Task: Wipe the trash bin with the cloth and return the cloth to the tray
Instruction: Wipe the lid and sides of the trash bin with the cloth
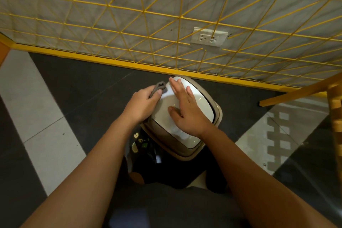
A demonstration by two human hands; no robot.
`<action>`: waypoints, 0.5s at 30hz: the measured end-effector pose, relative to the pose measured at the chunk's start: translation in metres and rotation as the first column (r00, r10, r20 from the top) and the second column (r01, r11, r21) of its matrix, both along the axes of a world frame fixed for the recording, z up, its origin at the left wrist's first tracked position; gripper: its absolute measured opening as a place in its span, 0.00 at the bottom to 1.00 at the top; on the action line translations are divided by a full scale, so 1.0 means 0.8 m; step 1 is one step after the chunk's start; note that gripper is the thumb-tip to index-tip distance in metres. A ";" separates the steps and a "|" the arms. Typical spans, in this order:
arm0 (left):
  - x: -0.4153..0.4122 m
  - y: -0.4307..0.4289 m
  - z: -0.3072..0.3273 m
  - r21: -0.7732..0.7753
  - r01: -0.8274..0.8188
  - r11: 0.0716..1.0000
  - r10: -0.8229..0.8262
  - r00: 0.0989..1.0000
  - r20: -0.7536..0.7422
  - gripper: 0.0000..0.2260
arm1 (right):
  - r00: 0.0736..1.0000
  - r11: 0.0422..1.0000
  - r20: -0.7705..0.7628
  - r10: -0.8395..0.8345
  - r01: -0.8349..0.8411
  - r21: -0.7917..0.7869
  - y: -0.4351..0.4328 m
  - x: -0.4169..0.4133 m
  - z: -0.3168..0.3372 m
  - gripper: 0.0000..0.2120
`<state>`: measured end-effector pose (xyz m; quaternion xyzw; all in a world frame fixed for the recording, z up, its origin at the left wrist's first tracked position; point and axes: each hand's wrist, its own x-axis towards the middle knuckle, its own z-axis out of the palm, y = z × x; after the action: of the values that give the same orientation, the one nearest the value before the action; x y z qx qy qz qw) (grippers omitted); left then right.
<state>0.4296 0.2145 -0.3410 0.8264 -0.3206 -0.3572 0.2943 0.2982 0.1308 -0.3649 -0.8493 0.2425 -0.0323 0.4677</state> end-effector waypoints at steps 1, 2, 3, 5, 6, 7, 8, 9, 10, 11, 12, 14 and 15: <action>0.001 0.009 0.003 -0.010 -0.022 1.000 0.022 1.000 0.000 0.12 | 1.000 1.000 -0.011 0.001 -0.001 0.014 0.000 0.000 0.002 0.34; 0.001 0.016 0.007 -0.030 -0.062 0.998 0.062 0.998 -0.012 0.11 | 1.000 0.999 -0.016 0.005 -0.005 0.033 0.000 -0.001 0.006 0.33; 0.000 0.021 0.011 -0.053 -0.118 0.992 0.116 0.993 -0.037 0.10 | 1.000 0.998 -0.012 0.002 -0.001 0.057 0.000 -0.001 0.011 0.32; -0.005 0.023 0.023 -0.102 -0.277 0.955 0.264 0.956 -0.128 0.10 | 0.998 0.988 0.018 -0.066 0.063 0.139 0.005 -0.002 0.025 0.30; -0.011 0.021 0.033 -0.120 -0.367 0.922 0.341 0.919 -0.197 0.11 | 0.990 0.972 0.046 -0.136 0.124 0.202 0.009 -0.003 0.034 0.29; -0.018 0.017 0.044 -0.140 -0.448 0.883 0.397 0.871 -0.289 0.11 | 0.974 0.941 0.089 -0.210 0.177 0.287 0.014 -0.003 0.044 0.31; -0.028 0.011 0.052 -0.162 -0.492 0.855 0.408 0.833 -0.373 0.10 | 0.952 0.896 0.135 -0.276 0.204 0.396 0.019 -0.004 0.057 0.33; -0.041 0.003 0.062 -0.190 -0.501 0.844 0.380 0.809 -0.448 0.11 | 0.930 0.836 0.162 -0.331 0.209 0.507 0.023 -0.006 0.066 0.35; -0.055 -0.006 0.071 -0.205 -0.504 0.839 0.342 0.781 -0.523 0.12 | 0.916 0.779 0.169 -0.364 0.200 0.594 0.025 -0.008 0.075 0.36; -0.069 -0.016 0.077 -0.187 -0.519 0.834 0.319 0.731 -0.603 0.13 | 0.910 0.737 0.158 -0.382 0.197 0.647 0.025 -0.010 0.083 0.36; -0.080 -0.023 0.084 -0.148 -0.522 0.840 0.296 0.670 -0.681 0.15 | 0.907 0.709 0.139 -0.398 0.208 0.674 0.023 -0.013 0.088 0.35; -0.094 -0.032 0.089 -0.132 -0.478 0.869 0.202 0.584 -0.787 0.19 | 0.888 0.671 0.109 -0.446 0.251 0.698 0.012 -0.021 0.091 0.31; -0.095 -0.032 0.086 -0.164 -0.444 0.881 0.153 0.596 -0.788 0.19 | 0.875 0.659 0.095 -0.475 0.282 0.697 0.004 -0.025 0.089 0.29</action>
<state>0.3533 0.1887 -0.2720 0.5786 -0.0800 -0.5506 0.5964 0.2784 0.1341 -0.2941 -0.5433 0.3448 -0.1562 0.7493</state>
